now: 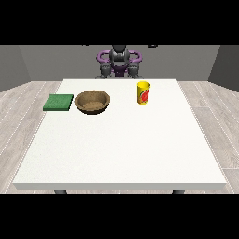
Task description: Pick the cup and pour the ball into the bowl, then pick the bowl and place it on the pad
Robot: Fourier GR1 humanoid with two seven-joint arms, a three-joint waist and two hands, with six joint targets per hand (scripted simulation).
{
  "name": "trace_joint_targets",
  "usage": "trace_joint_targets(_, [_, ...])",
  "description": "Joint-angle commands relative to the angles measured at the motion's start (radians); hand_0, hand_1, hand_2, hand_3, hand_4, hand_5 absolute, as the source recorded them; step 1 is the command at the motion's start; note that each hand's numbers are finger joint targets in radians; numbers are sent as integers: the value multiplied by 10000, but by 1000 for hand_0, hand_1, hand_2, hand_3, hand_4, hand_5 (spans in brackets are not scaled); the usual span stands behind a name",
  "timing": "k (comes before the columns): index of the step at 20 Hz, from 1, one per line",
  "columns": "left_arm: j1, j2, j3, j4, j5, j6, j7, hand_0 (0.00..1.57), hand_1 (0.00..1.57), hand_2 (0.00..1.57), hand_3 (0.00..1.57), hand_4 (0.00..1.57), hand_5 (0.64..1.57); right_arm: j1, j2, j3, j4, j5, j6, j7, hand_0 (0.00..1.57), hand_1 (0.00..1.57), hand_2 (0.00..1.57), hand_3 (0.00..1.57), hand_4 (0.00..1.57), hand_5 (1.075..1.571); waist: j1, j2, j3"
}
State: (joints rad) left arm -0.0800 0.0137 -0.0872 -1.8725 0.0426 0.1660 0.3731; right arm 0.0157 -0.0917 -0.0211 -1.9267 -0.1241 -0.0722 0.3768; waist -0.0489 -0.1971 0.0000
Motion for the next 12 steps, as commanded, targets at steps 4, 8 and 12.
trace_joint_targets(4, [-426, -133, -40, 1355, -476, -134, -3231, 0, 0, 0, 0, 548, 1526, -727, 352, 61, 783, 168, 334, -2312, 0, 0, 0, 87, 712, 1545, 15, 2764, -1])
trace_joint_targets(8, [-1217, 632, 1359, 2519, 13, -757, -4693, 0, 0, 0, 0, 551, 1487, -940, 297, -341, 998, -62, 582, -3363, 0, 0, 0, 0, 691, 1543, -288, 3916, -4])
trace_joint_targets(12, [-590, 511, 1248, 3861, -181, -1055, -6496, 0, 0, 0, 0, 407, 1484, -1267, -450, -1216, 1435, -763, 1269, -3459, 0, 0, 0, 0, 678, 1547, -278, 4335, -5])
